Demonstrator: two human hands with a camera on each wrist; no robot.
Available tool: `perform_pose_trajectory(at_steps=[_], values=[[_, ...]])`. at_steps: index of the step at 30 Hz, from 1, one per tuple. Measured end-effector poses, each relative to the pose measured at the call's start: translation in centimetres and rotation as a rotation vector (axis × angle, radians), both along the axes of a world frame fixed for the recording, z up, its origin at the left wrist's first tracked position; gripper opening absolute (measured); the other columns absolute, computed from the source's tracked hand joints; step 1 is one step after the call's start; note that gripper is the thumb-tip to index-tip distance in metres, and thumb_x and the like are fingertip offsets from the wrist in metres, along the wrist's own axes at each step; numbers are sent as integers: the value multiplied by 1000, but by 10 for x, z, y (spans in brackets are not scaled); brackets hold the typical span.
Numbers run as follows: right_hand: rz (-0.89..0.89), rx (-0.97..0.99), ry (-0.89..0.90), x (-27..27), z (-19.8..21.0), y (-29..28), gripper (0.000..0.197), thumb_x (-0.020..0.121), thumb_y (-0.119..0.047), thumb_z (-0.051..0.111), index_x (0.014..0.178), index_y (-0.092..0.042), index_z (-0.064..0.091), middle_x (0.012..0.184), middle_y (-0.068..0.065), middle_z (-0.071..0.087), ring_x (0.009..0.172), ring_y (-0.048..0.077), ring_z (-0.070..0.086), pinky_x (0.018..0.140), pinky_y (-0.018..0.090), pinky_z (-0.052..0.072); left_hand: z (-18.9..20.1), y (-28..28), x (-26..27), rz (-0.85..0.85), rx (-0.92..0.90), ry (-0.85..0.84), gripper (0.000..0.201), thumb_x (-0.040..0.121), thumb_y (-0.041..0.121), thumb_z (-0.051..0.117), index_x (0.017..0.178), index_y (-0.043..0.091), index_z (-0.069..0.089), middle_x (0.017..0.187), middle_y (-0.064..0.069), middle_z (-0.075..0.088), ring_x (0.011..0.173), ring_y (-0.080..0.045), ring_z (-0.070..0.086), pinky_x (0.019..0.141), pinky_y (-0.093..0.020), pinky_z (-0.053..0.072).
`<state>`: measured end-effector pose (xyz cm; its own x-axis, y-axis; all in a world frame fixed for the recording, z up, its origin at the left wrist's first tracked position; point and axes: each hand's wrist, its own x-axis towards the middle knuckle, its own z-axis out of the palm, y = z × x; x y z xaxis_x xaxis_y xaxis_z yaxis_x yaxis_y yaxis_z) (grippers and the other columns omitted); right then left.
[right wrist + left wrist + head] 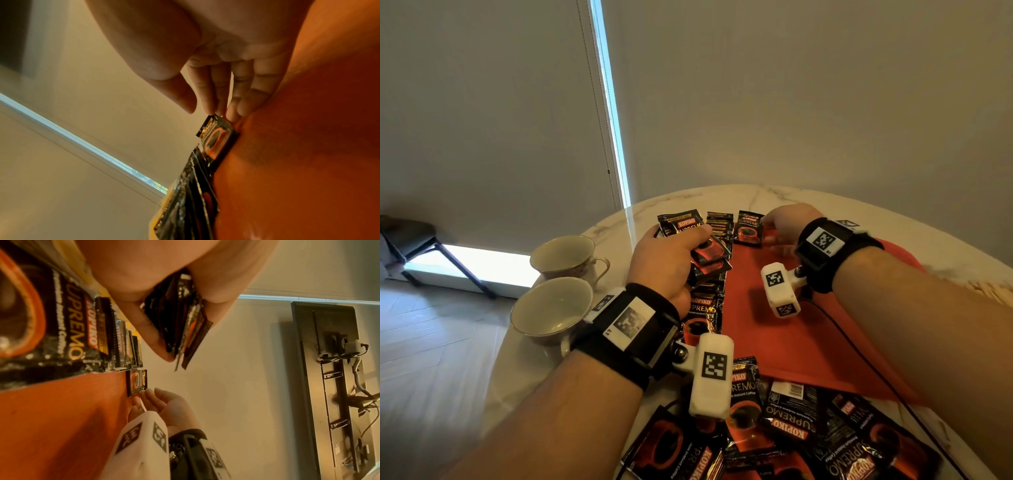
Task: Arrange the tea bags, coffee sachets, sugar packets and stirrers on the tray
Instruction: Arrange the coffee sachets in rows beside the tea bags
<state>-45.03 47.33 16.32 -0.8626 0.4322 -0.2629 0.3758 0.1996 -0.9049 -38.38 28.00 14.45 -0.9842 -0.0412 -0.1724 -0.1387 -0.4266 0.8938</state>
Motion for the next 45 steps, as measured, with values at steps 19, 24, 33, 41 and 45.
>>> perform_pose_trajectory(at_steps=[19,24,33,41,45], values=[[49,-145,134,10,7,-2,14,98,-17,62,109,-14,70,100,0,73,84,17,66,70,32,51,0,-2,-2,-64,14,18,37,84,6,83,118,2,71,99,-19,79,83,-36,78,66,-44,62],[500,-229,89,57,32,-24,20,90,-39,71,96,-19,71,77,-5,66,66,10,56,64,28,39,4,0,5,-169,-38,113,39,82,-2,80,119,5,71,103,-19,79,90,-37,78,69,-46,63],[379,-349,338,72,22,-33,10,90,-10,72,97,-10,64,70,3,67,55,13,56,61,30,46,10,3,15,-293,20,167,30,86,-5,70,115,2,72,96,-15,76,88,-29,74,79,-43,61],[159,-527,339,72,26,-31,14,94,-23,69,100,-11,71,83,4,68,66,15,60,55,26,45,8,1,11,-217,12,156,45,81,-7,74,126,-3,67,108,-25,76,95,-39,77,81,-50,64],[185,-511,323,74,22,-30,24,94,-31,70,105,-10,72,80,2,70,67,15,62,58,28,51,6,1,9,-174,3,136,49,80,-2,78,128,1,66,110,-23,76,100,-41,76,86,-54,61]])
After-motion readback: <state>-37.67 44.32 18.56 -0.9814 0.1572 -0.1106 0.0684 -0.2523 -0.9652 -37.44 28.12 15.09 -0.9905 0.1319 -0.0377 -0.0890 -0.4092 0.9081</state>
